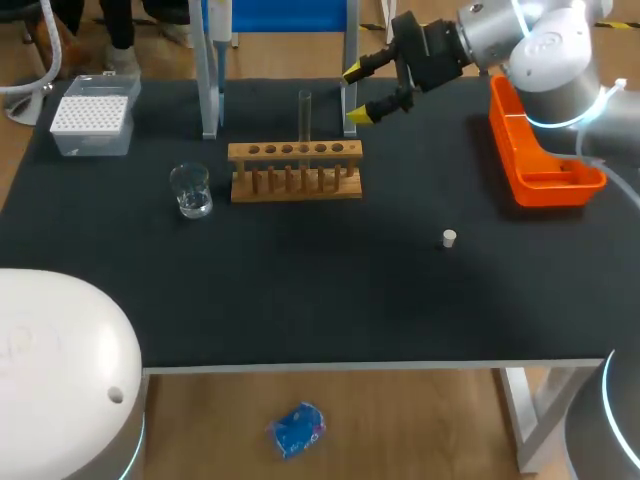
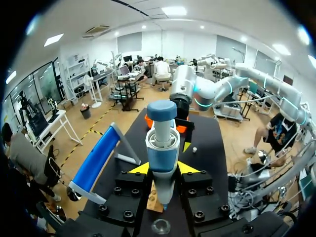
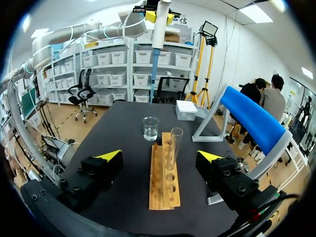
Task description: Invert the test tube, pick up the pipette, mount the tip to pipette, aspirate from beaker and dispense into the tube, eject the tip, return the pipette, and cap with the stopper.
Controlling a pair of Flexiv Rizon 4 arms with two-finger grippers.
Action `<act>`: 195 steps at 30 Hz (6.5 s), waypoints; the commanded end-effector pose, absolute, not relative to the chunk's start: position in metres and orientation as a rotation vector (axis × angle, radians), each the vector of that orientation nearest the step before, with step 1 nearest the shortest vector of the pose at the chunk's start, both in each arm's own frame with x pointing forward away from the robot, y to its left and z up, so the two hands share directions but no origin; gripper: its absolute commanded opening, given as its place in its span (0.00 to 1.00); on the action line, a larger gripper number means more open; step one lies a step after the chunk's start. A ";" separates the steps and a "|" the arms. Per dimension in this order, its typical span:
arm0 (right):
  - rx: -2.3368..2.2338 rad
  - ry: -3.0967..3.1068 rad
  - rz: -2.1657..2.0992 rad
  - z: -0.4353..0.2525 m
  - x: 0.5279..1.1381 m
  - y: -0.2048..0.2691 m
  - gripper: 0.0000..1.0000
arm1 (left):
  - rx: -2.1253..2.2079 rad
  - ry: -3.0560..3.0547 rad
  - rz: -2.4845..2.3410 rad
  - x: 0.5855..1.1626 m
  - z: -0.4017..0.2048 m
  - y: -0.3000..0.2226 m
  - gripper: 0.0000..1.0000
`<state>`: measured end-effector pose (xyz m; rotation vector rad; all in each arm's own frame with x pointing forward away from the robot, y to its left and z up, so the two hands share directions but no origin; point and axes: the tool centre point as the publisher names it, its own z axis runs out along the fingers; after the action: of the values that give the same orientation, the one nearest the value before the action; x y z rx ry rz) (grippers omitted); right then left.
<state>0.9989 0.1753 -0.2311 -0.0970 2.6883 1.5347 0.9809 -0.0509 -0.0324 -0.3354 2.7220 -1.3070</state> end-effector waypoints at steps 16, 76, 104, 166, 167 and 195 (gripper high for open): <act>-0.098 2.688 1.535 -0.231 0.999 0.175 1.00 | -0.265 2.706 -1.335 1.008 -0.002 -0.107 0.00; -0.098 2.688 1.535 -0.231 0.999 0.175 1.00 | -0.214 2.650 -1.455 1.018 -0.014 -0.163 0.00; -0.098 2.688 1.535 -0.231 0.999 0.175 1.00 | -0.203 2.643 -1.455 1.027 -0.021 -0.163 0.00; -0.098 2.688 1.535 -0.231 0.999 0.175 1.00 | -0.237 2.637 -1.488 1.025 -0.049 -0.159 0.00; -0.098 2.688 1.535 -0.231 0.999 0.175 1.00 | -0.238 2.638 -1.488 1.025 -0.049 -0.159 0.00; -0.098 2.688 1.535 -0.231 0.999 0.175 1.00 | -0.285 2.654 -1.510 1.023 -0.069 -0.158 0.00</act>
<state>0.9989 0.1754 -0.2312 -0.0969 2.6882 1.5347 1.0238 -0.1584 -0.0673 -0.2844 2.6617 -1.5025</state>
